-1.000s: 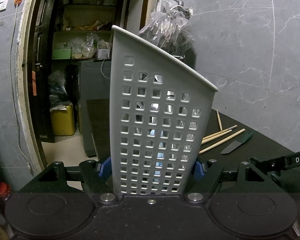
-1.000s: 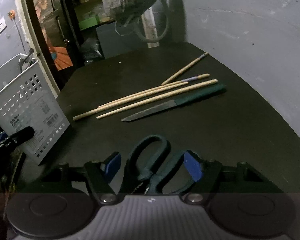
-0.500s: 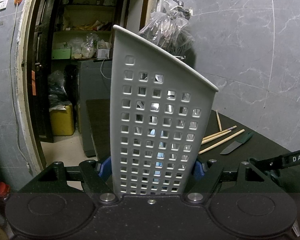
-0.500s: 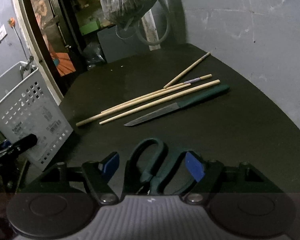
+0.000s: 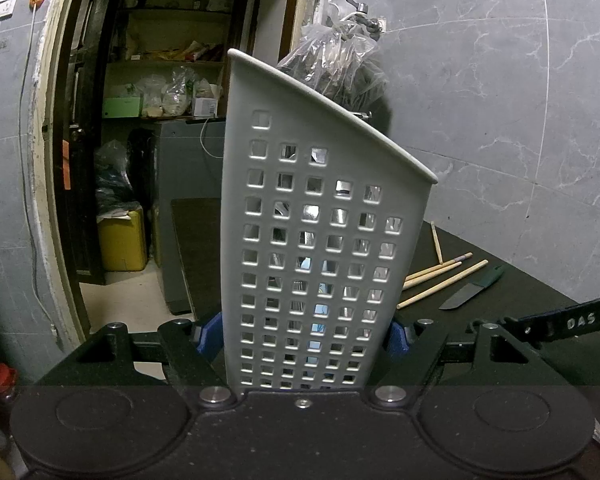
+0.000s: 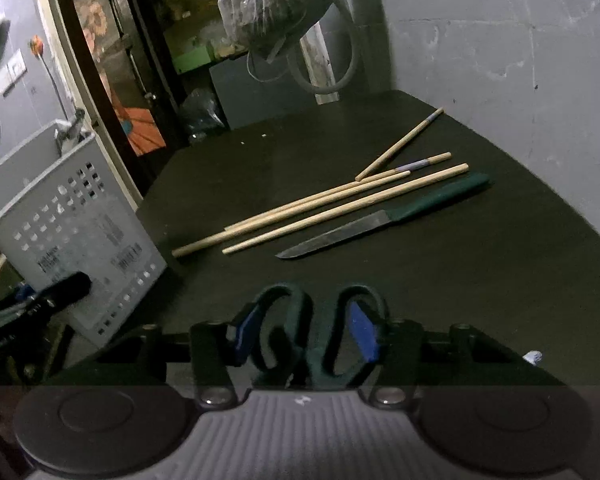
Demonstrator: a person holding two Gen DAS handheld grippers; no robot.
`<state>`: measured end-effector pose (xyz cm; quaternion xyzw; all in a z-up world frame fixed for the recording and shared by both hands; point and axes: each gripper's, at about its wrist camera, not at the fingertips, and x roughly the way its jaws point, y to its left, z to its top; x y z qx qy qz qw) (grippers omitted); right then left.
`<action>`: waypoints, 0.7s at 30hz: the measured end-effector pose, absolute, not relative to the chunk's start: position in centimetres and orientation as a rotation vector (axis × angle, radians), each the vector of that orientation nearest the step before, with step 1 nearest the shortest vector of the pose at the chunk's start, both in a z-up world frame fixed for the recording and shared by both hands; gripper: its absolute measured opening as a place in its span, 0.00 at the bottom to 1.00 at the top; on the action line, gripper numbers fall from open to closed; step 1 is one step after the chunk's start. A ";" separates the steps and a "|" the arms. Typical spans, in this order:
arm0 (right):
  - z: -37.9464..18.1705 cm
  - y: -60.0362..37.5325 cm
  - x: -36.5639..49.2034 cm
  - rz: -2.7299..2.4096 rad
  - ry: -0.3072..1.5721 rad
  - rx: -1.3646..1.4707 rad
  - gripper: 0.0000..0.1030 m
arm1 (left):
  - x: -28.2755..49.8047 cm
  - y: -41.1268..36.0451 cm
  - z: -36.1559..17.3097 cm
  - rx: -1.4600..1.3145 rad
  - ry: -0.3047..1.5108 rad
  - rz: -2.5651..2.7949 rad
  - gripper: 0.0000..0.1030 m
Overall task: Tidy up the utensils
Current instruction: 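Grasp the green-handled scissors by the handles with the right tool, then lift the scissors with the right tool up over the basket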
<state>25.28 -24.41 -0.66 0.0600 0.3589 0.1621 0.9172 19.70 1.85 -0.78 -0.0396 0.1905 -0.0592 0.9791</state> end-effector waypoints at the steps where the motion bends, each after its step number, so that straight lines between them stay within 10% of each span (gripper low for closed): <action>1: -0.6 -24.0 25.3 0.319 0.743 0.083 0.54 | 19.7 1.9 -0.8 -0.080 0.384 -0.120 0.75; 6: -0.7 -21.5 25.7 0.277 0.748 -0.089 0.53 | 19.7 1.8 -0.7 -0.083 0.384 -0.123 0.75; 10: -0.8 -20.7 26.0 0.284 0.726 -0.086 0.33 | 19.7 1.9 -0.6 -0.085 0.383 -0.126 0.75; 21: 0.6 -22.8 24.9 0.387 0.597 0.063 0.32 | 19.6 2.0 -0.7 -0.084 0.384 -0.125 0.75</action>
